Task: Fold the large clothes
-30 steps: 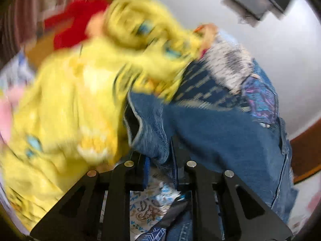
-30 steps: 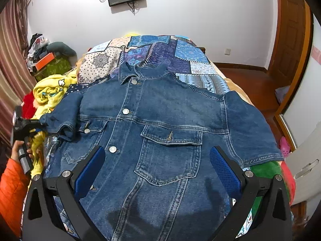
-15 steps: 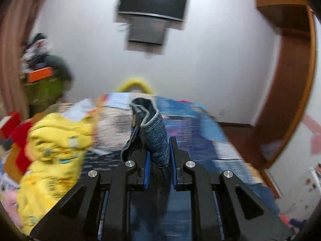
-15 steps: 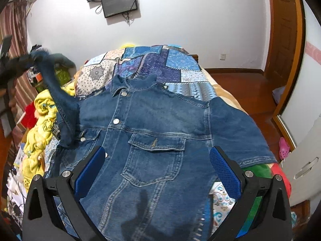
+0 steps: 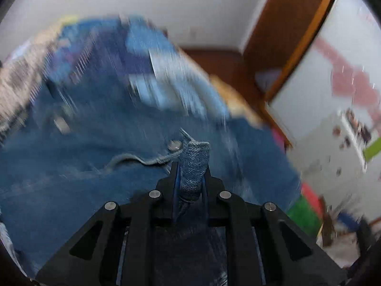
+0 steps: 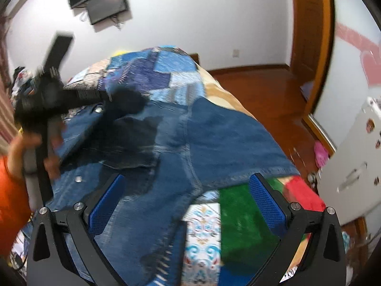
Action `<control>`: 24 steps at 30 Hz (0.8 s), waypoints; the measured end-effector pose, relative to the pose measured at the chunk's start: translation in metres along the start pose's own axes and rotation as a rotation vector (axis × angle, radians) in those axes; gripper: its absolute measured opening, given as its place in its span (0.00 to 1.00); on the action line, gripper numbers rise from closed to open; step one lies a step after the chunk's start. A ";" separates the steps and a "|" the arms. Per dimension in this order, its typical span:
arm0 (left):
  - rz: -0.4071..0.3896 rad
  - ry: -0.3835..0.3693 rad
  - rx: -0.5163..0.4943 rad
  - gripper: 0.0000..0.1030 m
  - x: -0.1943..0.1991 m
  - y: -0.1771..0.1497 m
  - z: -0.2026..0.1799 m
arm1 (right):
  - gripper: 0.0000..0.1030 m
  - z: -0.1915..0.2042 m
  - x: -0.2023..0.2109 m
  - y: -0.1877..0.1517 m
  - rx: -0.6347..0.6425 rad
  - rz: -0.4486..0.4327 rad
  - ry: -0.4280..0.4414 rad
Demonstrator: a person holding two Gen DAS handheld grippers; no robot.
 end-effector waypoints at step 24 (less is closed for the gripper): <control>-0.067 0.235 -0.046 0.81 0.082 -0.074 0.089 | 1.00 -0.075 -0.014 0.004 -0.127 0.052 -0.030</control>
Point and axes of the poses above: each gripper's, at about its wrist camera, not at the fingertips, and x roughly against the way its jaws point, z to its left, y to its top, the point moved 6 cm from there along -x, roughly the way its jaws point, and after that the axes turned 9 degrees about y, right-handed, at the moved point
